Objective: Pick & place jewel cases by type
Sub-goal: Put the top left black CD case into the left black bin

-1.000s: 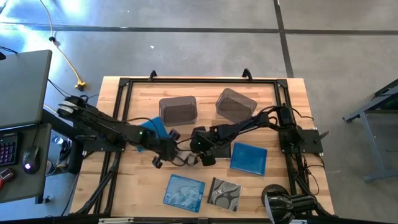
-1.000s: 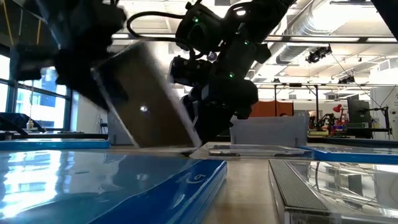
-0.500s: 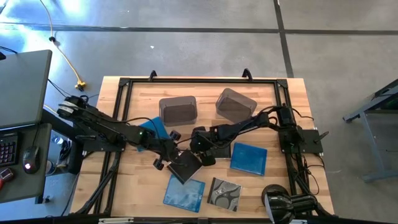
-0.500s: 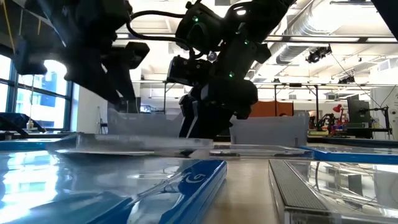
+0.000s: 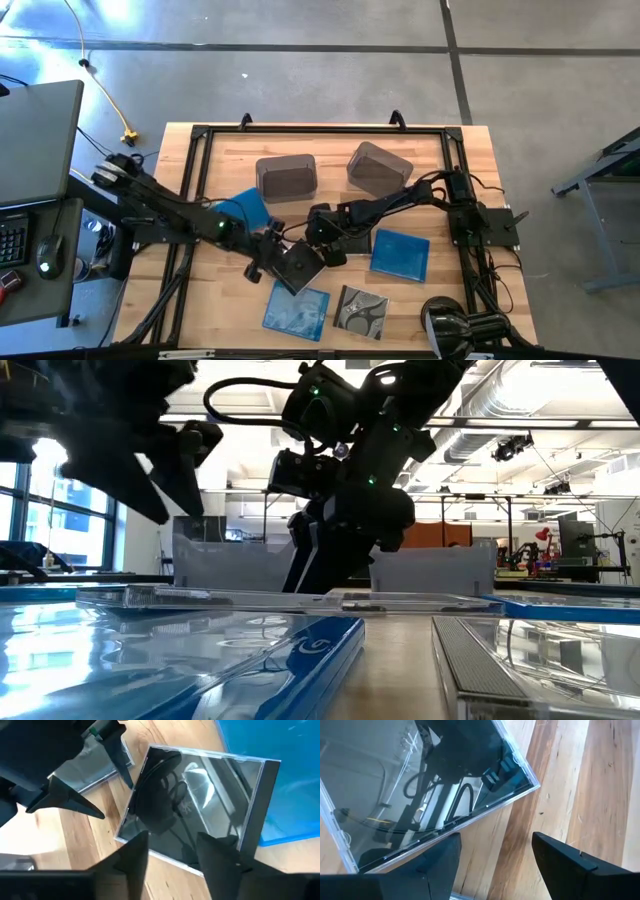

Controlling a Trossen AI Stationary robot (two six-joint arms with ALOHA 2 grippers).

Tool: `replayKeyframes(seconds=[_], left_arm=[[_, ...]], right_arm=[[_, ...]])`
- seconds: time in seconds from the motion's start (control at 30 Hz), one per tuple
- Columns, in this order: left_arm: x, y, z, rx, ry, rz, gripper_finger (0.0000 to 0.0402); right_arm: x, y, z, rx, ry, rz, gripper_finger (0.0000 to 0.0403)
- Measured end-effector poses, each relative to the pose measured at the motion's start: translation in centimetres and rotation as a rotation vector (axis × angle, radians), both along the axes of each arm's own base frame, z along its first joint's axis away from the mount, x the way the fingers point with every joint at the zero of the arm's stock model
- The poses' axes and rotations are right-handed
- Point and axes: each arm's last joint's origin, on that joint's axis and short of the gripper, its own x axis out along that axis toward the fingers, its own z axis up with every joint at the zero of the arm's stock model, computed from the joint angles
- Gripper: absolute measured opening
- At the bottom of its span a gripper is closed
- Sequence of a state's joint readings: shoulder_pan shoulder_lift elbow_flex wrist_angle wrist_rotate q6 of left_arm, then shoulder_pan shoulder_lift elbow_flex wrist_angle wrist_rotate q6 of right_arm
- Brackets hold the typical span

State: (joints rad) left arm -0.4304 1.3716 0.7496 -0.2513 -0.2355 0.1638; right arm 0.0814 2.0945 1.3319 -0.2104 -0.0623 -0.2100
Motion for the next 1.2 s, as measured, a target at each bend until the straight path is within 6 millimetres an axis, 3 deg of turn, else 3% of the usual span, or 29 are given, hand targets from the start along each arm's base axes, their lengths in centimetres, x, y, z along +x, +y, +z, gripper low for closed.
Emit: replayKeyframes(seconds=[0.2,0.4,0.5,1.2], left_arm=[[-1.1,-3.2,-1.6,0.030,0.049,-0.021,0.0233],[-1.9,-6.2,-4.4,0.199,0.020,-0.027,0.0232],[-2.1,-7.1,-4.9,0.199,-0.009,0.025,0.0228],[-3.0,-7.6,-5.2,0.241,0.003,0.062,0.0227]], right_arm=[[0.0,0.0,0.0,0.023,0.003,-0.014,0.0244],[0.1,0.1,0.0,0.028,-0.007,-0.012,0.0244],[0.1,0.1,0.0,0.032,-0.012,-0.015,0.0244],[0.2,0.1,0.1,0.051,-0.014,-0.031,0.0244]])
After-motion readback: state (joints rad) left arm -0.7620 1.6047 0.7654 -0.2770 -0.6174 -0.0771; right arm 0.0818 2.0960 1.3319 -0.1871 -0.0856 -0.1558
